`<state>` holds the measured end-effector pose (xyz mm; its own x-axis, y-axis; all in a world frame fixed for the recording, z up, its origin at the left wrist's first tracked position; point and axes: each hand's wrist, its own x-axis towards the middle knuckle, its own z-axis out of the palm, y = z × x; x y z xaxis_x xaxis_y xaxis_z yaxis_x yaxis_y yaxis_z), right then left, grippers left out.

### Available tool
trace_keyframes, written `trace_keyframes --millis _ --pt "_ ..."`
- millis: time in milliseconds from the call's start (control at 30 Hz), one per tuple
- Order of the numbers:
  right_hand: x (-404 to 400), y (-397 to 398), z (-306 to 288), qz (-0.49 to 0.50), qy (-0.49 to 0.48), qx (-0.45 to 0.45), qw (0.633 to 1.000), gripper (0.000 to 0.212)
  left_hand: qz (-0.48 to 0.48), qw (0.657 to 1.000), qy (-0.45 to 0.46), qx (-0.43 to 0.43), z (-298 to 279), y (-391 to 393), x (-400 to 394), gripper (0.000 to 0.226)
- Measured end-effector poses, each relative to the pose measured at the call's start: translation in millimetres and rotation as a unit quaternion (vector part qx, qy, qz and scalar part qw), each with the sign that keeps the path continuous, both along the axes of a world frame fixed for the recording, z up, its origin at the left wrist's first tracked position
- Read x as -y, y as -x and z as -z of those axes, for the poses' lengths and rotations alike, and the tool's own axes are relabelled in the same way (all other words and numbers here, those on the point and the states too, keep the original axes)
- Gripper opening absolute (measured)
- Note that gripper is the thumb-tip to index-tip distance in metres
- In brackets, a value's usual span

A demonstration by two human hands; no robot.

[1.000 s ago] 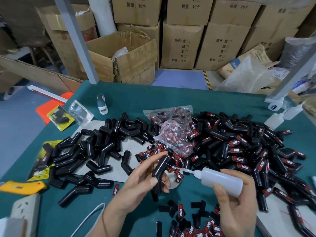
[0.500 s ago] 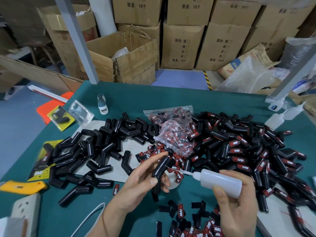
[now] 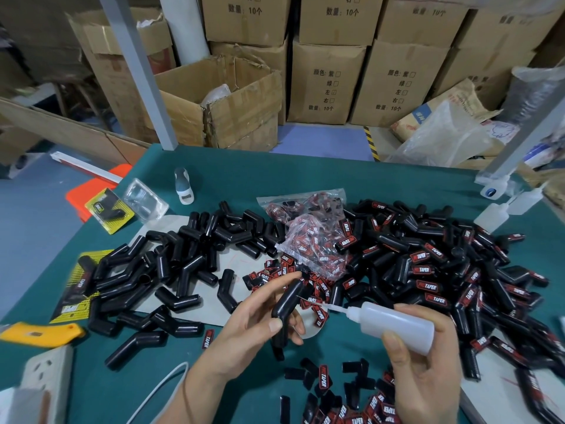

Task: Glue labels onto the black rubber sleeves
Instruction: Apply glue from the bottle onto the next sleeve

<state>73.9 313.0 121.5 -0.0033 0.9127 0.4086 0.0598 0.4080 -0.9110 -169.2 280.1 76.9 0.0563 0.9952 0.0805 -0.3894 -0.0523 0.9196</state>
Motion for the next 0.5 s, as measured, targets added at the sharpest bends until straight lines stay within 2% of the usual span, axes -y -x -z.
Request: trace_keyframes --millis 133,400,500 --pt "2.0 1.2 -2.5 -0.013 0.001 -0.014 1.0 0.034 0.003 1.0 -0.007 0.0 -1.8 -0.3 0.7 0.064" --pt "2.9 1.0 -1.5 -0.011 0.006 -0.017 1.0 0.033 0.003 1.0 0.003 0.004 -2.4 -0.5 0.7 0.07" --pt "2.5 -1.5 2.0 -0.009 0.003 -0.015 1.0 0.038 0.005 1.0 0.003 0.003 -1.5 0.1 0.3 0.072"
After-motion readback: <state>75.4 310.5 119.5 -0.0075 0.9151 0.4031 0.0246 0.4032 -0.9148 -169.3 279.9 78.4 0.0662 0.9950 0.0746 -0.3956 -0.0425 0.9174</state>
